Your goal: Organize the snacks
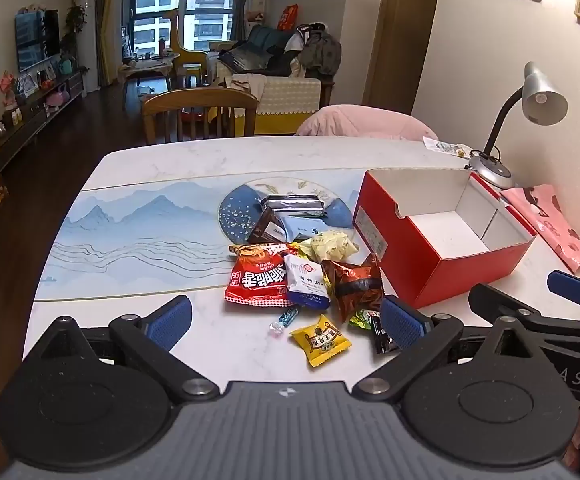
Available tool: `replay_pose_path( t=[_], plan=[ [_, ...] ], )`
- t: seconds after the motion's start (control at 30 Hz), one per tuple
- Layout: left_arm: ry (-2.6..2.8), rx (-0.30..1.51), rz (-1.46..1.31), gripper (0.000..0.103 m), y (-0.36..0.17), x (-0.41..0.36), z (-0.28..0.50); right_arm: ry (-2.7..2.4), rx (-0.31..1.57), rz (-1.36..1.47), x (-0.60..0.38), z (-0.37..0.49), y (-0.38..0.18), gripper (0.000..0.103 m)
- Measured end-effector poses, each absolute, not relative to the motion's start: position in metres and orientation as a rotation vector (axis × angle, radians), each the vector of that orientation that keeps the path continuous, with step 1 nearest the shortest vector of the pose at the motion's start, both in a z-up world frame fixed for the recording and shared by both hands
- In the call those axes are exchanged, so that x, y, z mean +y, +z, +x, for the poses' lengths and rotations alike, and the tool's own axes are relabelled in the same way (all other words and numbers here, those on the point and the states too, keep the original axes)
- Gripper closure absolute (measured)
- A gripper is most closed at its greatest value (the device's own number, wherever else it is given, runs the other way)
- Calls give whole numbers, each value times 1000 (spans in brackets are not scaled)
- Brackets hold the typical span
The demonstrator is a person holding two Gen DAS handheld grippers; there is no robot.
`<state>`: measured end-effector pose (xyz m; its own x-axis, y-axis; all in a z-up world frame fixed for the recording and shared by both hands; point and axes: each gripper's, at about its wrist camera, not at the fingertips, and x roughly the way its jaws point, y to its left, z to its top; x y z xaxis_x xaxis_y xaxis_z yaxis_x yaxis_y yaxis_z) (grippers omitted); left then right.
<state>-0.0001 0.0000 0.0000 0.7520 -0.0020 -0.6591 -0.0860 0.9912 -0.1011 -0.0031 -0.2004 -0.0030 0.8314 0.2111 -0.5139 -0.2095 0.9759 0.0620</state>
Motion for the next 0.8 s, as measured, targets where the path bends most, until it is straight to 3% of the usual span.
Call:
replay_pose_path(
  t=[0.8],
  plan=[
    [49,714,-108,2,4,-4,-11,245,540,-1,-207,-18,2,3]
  ],
)
